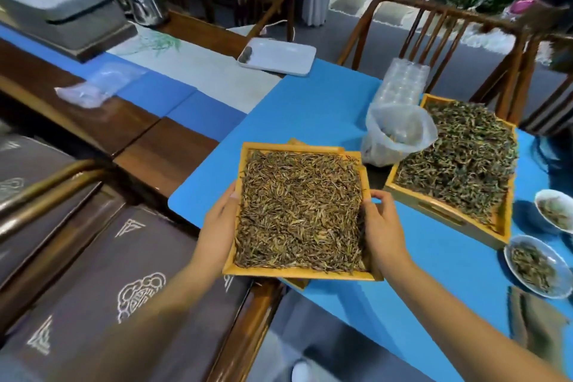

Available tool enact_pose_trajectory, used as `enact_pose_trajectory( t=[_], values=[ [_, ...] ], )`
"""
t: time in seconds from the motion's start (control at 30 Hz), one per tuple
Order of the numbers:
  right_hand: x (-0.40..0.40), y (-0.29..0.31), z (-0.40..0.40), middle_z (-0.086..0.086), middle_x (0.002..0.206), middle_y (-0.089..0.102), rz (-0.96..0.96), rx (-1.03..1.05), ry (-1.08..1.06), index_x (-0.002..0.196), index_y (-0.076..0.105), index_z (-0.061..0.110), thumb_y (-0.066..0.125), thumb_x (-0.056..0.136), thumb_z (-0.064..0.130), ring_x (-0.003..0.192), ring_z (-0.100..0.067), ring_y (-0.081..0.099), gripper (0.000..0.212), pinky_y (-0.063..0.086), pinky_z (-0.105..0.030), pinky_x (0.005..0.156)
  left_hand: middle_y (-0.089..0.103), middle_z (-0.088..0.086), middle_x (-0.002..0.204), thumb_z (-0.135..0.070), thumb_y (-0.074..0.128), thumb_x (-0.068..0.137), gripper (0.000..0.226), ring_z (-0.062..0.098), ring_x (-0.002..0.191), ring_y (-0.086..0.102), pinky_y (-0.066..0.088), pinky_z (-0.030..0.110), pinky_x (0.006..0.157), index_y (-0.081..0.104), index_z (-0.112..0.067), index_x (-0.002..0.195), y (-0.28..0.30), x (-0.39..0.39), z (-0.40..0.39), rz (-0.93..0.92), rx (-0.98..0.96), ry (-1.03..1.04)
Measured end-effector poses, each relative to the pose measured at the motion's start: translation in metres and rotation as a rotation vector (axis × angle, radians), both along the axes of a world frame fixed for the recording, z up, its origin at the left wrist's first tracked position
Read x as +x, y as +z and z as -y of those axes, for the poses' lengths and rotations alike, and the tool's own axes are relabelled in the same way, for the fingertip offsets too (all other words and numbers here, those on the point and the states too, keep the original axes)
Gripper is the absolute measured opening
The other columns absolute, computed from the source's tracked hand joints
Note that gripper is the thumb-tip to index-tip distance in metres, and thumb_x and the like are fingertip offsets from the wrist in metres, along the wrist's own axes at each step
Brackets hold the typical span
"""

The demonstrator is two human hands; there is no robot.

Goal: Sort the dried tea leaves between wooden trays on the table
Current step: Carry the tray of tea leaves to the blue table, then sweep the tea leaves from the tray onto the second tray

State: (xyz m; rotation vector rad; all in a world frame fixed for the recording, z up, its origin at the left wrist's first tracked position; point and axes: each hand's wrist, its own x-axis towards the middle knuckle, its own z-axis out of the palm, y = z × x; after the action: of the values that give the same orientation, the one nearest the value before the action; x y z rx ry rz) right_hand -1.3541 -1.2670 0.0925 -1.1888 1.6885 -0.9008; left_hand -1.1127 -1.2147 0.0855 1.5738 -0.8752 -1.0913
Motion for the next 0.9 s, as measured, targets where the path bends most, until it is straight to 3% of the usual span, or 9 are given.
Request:
enact_pose_trajectory(
  t=[0.13,0.23,0.47,0.57,0.63,0.7,0.8,0.9],
  values=[
    [0.013,-0.022,-0.003,0.007,0.08,0.057,-0.006,0.01,0.053,0.101,0.046,0.03,0.04,0.095,0.031,0.075,-0.009,0.054,0.009,0.037,-0.028,0.059,0.052,-0.014,0.138,-0.041,0.035,0.097,0.041,0.005,0.131,0.043,0.027,0.041,0.114,0.051,-0.033,0.133,-0.023,0.01,-0.014,-0.096,-0.016,-0.03],
    [0.02,-0.032,-0.008,0.003,0.076,0.056,-0.024,0.01,0.097,0.102,0.046,0.03,0.04,0.096,0.032,0.072,-0.012,0.054,0.009,0.038,-0.031,0.061,0.055,-0.017,0.134,-0.043,0.036,0.098,0.037,0.006,0.128,0.047,0.031,0.043,0.112,0.052,-0.037,0.131,-0.032,0.015,-0.024,-0.118,0.027,0.034],
    [0.028,-0.036,-0.006,0.006,0.074,0.055,-0.046,0.05,0.187,0.103,0.044,0.03,0.04,0.096,0.031,0.07,-0.007,0.052,0.008,0.034,-0.027,0.057,0.061,-0.012,0.128,-0.035,0.042,0.098,0.035,0.004,0.115,0.057,0.043,0.03,0.101,0.057,-0.028,0.129,-0.032,0.013,-0.037,-0.146,0.036,0.233],
    [0.031,-0.03,0.0,0.004,0.081,0.054,-0.082,0.039,0.285,0.108,0.046,0.024,0.042,0.096,0.027,0.076,-0.011,0.052,0.014,0.036,-0.022,0.062,0.064,-0.016,0.12,-0.032,0.042,0.099,0.03,-0.003,0.107,0.061,0.048,0.018,0.09,0.061,-0.035,0.121,-0.03,0.015,-0.04,-0.147,0.039,0.281],
    [0.031,-0.025,0.003,-0.003,0.098,0.052,-0.178,-0.047,0.349,0.118,0.048,0.017,0.046,0.094,0.023,0.093,-0.017,0.05,0.025,0.036,-0.024,0.077,0.066,-0.015,0.118,-0.033,0.042,0.098,0.029,0.0,0.107,0.062,0.05,0.017,0.087,0.061,-0.036,0.12,-0.029,0.018,-0.043,-0.136,0.043,0.293],
    [0.031,-0.018,0.004,-0.005,0.11,0.049,-0.315,-0.179,0.442,0.123,0.05,0.018,0.049,0.093,0.019,0.105,-0.019,0.045,0.03,0.036,-0.029,0.09,0.066,-0.014,0.119,-0.035,0.042,0.098,0.028,0.006,0.11,0.061,0.049,0.024,0.092,0.062,-0.041,0.116,-0.03,0.021,-0.046,-0.11,0.049,0.297],
    [0.036,-0.009,0.004,-0.004,0.116,0.049,-0.434,-0.332,0.671,0.124,0.054,0.024,0.051,0.092,0.016,0.111,-0.02,0.043,0.033,0.031,-0.025,0.095,0.065,-0.016,0.118,-0.034,0.042,0.098,0.028,0.006,0.112,0.06,0.045,0.03,0.097,0.064,-0.052,0.103,-0.032,0.025,-0.048,-0.095,0.053,0.298],
    [0.046,-0.009,0.003,-0.004,0.126,0.05,-0.572,-0.413,0.888,0.125,0.056,0.026,0.052,0.091,0.01,0.115,-0.022,0.041,0.038,0.027,-0.022,0.096,0.065,-0.018,0.118,-0.035,0.043,0.097,0.029,0.004,0.112,0.059,0.044,0.034,0.1,0.063,-0.055,0.103,-0.035,0.03,-0.049,-0.086,0.072,0.294]
  ],
)
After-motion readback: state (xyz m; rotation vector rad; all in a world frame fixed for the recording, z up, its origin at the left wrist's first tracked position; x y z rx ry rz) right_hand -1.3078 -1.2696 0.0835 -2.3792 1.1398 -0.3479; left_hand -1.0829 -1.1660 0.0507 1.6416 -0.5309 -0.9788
